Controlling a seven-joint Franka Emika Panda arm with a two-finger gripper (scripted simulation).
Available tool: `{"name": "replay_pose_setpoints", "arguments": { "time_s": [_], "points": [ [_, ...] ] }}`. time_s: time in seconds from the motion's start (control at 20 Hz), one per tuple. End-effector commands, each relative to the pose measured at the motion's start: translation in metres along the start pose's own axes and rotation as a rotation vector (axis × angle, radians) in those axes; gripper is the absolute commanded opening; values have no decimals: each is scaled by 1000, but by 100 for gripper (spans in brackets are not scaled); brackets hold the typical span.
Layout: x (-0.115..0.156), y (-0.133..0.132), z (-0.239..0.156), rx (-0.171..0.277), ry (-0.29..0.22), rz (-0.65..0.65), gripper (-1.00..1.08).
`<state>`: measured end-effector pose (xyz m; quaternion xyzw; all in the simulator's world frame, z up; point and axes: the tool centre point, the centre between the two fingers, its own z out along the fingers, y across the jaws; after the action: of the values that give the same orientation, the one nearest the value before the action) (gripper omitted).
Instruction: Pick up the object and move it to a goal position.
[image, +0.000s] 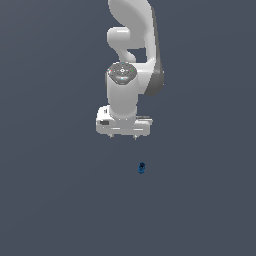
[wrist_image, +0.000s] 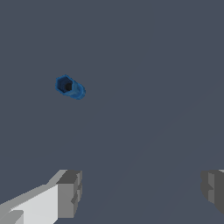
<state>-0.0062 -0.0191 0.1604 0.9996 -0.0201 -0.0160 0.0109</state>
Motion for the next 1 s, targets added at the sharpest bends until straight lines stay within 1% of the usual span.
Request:
{"name": "replay_pose_setpoints", "arguments": {
  "time_s": [0.0, 0.4, 0.65, 0.95],
  "points": [
    [0, 0, 0, 0, 0, 0, 100],
    [1, -13, -1, -6, -10, -59, 100],
    [1, -14, -1, -6, -11, -63, 100],
    [11, -21, 4, -5, -6, -73, 100]
  ]
}}
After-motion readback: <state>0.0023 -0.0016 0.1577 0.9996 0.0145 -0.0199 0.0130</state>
